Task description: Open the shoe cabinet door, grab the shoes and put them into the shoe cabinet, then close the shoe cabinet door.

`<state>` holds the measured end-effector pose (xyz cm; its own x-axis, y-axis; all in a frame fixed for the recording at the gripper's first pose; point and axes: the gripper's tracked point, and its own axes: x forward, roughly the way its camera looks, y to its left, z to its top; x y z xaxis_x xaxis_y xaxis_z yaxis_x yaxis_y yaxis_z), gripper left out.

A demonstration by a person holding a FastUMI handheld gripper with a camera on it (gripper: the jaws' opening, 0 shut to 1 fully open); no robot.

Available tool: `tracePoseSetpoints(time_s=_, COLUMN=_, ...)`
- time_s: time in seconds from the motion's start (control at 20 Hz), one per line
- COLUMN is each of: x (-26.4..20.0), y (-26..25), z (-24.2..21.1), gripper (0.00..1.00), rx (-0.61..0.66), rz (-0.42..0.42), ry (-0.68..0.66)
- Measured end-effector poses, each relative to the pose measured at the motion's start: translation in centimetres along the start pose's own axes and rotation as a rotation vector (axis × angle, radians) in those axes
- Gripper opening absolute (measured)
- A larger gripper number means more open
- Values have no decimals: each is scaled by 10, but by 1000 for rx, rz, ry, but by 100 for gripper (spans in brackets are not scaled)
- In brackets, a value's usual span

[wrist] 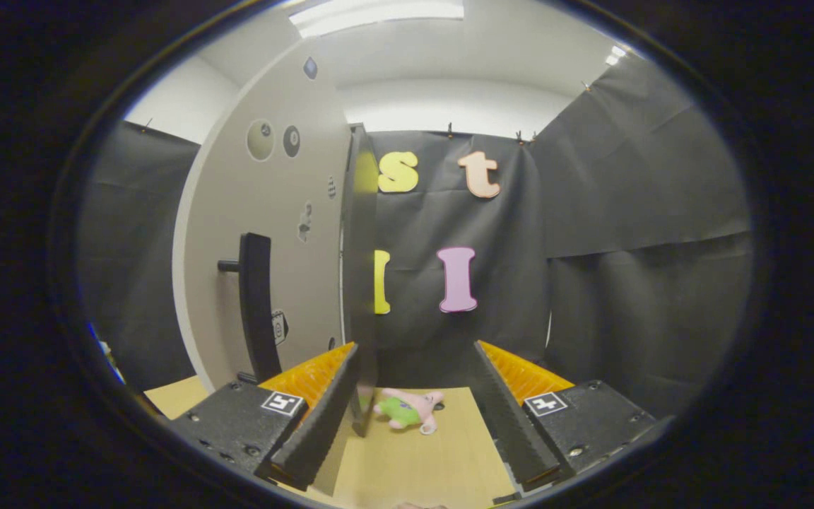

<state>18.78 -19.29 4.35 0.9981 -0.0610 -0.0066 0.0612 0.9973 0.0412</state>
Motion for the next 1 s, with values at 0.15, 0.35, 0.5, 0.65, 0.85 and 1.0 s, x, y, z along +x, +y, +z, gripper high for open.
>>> tracePoseSetpoints(time_s=0.15, x=1, y=25, z=5, gripper=98, rx=14, rz=35, ry=-16)
tracePoseSetpoints(time_s=0.35, x=1, y=36, z=4, gripper=95, rx=6, rz=-18, ry=3)
tracePoseSetpoints(time_s=0.5, x=4, y=51, z=4, gripper=95, rx=-21, rz=-21, ry=3)
tracePoseSetpoints(time_s=0.65, x=-1, y=73, z=1, gripper=95, rx=-6, rz=7, ry=8)
tracePoseSetpoints(time_s=0.85, x=3, y=105, z=-4, gripper=95, rx=49, rz=59, ry=10)
tracePoseSetpoints(time_s=1.0, x=4, y=117, z=-4, gripper=95, rx=73, rz=63, ry=13)
